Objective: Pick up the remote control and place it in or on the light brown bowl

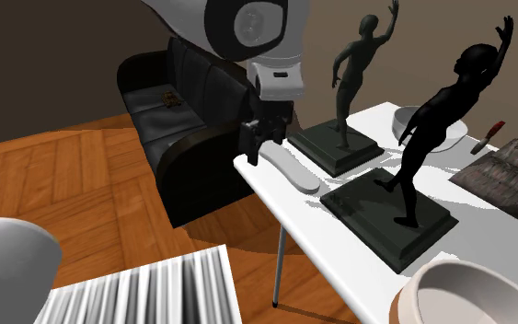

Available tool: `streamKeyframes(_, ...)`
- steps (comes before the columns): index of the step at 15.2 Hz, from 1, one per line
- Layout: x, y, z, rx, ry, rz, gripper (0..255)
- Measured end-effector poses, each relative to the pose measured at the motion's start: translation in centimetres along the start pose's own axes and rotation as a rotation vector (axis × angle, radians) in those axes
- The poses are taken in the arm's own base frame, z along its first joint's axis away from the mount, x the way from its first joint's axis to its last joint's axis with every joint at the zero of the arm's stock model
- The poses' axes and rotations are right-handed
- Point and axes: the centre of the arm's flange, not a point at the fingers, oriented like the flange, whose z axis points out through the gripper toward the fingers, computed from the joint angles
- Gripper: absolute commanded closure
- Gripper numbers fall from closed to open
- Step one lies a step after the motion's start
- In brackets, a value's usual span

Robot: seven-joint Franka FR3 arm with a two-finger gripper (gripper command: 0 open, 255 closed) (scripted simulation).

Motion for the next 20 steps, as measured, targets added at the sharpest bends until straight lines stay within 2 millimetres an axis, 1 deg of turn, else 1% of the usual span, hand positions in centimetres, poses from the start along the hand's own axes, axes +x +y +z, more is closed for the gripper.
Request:
streamKeyframes(2,-0.1,-2.1,1.3,0.004,0.019,0.086,0)
streamKeyframes(3,0.2,-3.5,1.7,0.008,0.024,0.13,0)
streamKeyframes(5,0.2,-5.8,2.8,0.012,0.041,0.215,0)
streamKeyframes(7,0.6,-6.9,3.4,0.018,0.053,0.266,0)
streamKeyframes(14,0.9,-7.4,7.0,0.021,0.057,0.284,0)
streamKeyframes(20,0.9,-7.4,7.3,0.022,0.057,0.284,0)
